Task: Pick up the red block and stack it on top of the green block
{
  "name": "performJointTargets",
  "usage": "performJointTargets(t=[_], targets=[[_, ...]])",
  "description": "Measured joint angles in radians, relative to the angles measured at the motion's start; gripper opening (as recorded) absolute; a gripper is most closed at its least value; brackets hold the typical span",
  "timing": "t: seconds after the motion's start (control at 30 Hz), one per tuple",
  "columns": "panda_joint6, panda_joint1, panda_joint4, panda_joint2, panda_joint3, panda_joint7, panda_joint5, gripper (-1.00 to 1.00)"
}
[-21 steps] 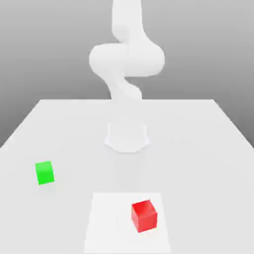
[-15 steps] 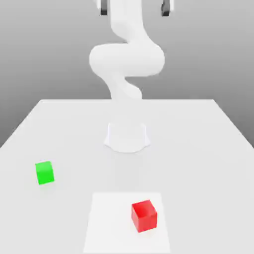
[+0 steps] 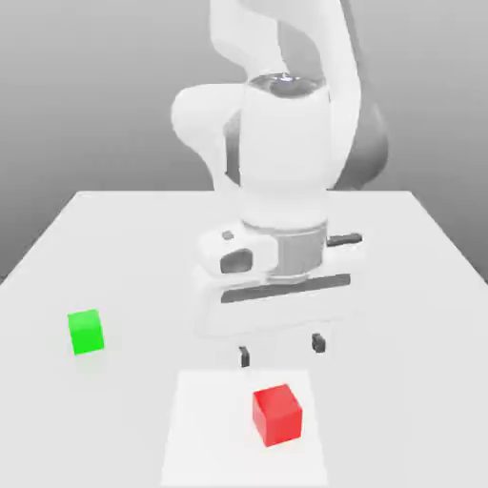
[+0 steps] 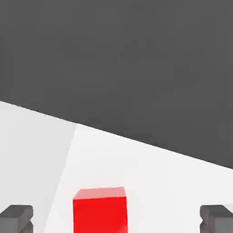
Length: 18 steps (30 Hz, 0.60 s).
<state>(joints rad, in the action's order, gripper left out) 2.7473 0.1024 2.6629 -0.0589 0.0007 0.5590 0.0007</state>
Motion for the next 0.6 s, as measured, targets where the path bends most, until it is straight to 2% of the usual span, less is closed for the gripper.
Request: performJointTargets(t=[0.17,0.2,0.43,0.6], targets=[[0.146,0.0,-0.011,-0.181,0.001,-0.006,-0.002,0.0],[0.175,0.0,-0.016,-0.216,0.0,-0.006,-0.002,-1.0],[0.182,-0.001,-0.017,-0.225,0.001,-0.004,-0.004,-1.0],[0.05,-0.004,0.006,-0.07,0.004,-0.005,-0.003,-1.0]])
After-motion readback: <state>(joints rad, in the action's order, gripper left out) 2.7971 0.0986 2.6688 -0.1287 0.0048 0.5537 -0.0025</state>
